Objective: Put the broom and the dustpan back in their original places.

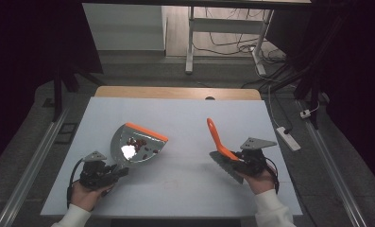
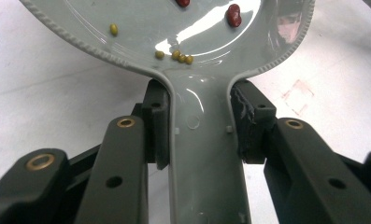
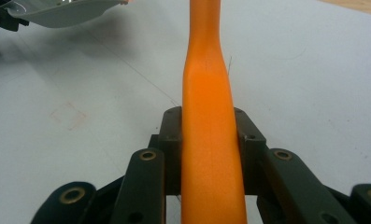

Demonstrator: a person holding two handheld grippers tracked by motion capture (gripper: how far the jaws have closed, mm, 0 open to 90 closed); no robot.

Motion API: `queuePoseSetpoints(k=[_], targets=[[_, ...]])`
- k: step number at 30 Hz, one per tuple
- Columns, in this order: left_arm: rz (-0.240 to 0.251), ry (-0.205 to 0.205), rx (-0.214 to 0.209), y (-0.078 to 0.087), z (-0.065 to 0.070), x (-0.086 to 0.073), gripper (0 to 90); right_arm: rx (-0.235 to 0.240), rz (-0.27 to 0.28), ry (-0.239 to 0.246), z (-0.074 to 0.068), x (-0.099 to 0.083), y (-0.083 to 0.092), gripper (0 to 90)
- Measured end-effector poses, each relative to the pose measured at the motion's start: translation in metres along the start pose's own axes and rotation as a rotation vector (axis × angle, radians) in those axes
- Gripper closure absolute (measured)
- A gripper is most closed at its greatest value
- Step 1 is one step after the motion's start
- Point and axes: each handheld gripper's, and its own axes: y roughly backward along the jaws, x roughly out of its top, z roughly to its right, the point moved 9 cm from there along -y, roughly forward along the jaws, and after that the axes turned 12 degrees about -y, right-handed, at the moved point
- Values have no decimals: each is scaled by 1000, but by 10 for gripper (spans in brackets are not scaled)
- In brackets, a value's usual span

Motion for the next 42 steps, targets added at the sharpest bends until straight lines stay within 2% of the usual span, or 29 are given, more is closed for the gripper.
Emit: queuePoseSetpoints(k=[10, 13, 19, 24, 31, 42], targets=[[-11, 97, 72, -1, -6, -8, 618, 8, -21, -16, 0, -6, 6, 702], [-5, 111, 105, -1, -9, -9, 618, 8, -28, -24, 0, -9, 7, 702], [-5, 141, 136, -3, -11, -10, 618, 21, -53, -40, -2, -14, 6, 702], [-3, 154, 145, -5, -13, -10, 618, 34, -86, -63, 0, -19, 2, 702], [-28, 187, 152, -12, -20, -15, 618, 13, -124, -125, 12, -28, -4, 702], [-58, 203, 170, -20, -25, -18, 618, -30, -143, -165, 27, -31, -10, 701]])
